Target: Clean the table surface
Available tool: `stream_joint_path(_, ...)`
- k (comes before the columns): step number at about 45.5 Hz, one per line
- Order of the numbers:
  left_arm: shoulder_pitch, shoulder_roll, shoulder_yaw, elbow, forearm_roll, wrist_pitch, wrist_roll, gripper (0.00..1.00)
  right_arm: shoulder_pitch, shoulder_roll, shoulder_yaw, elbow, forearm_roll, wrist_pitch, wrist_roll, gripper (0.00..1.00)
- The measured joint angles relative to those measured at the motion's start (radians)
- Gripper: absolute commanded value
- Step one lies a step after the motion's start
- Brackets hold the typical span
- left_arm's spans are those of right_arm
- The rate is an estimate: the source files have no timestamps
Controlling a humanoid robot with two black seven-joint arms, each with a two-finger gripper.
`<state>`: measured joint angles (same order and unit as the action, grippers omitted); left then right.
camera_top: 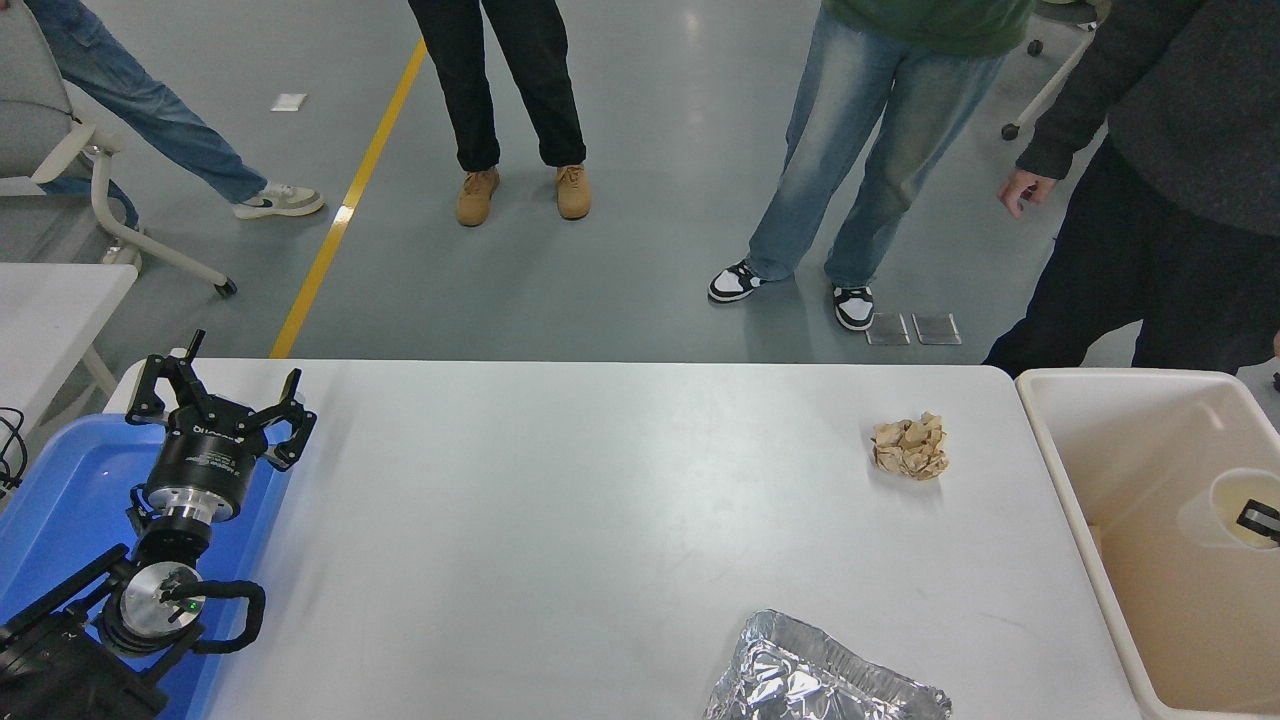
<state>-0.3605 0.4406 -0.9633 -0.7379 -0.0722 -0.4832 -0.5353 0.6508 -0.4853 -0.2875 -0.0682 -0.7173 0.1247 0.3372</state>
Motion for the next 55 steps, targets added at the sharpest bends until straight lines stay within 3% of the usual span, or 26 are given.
stream_joint_path(18,0.0,0.0,0.0,0.0,0.0,0.0,0.0,0.99,-0.018,0.02,-0.034,-0.013,0.048,-0.018,-0.015,0.0)
stream_joint_path(24,0.0,0.0,0.0,0.0,0.0,0.0,0.0,0.99,-0.02,0.028,-0.04,-0.015,0.052,-0.032,-0.015,0.49)
stream_joint_path(31,0.0,0.0,0.0,0.0,0.0,0.0,0.0,0.99,-0.02,0.033,-0.041,-0.015,0.054,-0.042,-0.016,0.72)
stream_joint_path(35,0.0,0.0,0.0,0.0,0.0,0.0,0.0,0.99,-0.02,0.034,-0.041,-0.016,0.055,-0.05,-0.016,0.93)
stream_joint_path(42,0.0,0.0,0.0,0.0,0.0,0.0,0.0,0.99,-0.017,0.034,-0.031,-0.017,0.064,-0.085,-0.017,0.98)
stream_joint_path(55,0.0,0.0,0.0,0.0,0.0,0.0,0.0,0.99,-0.01,0.017,-0.025,-0.018,0.173,-0.113,-0.018,0.99)
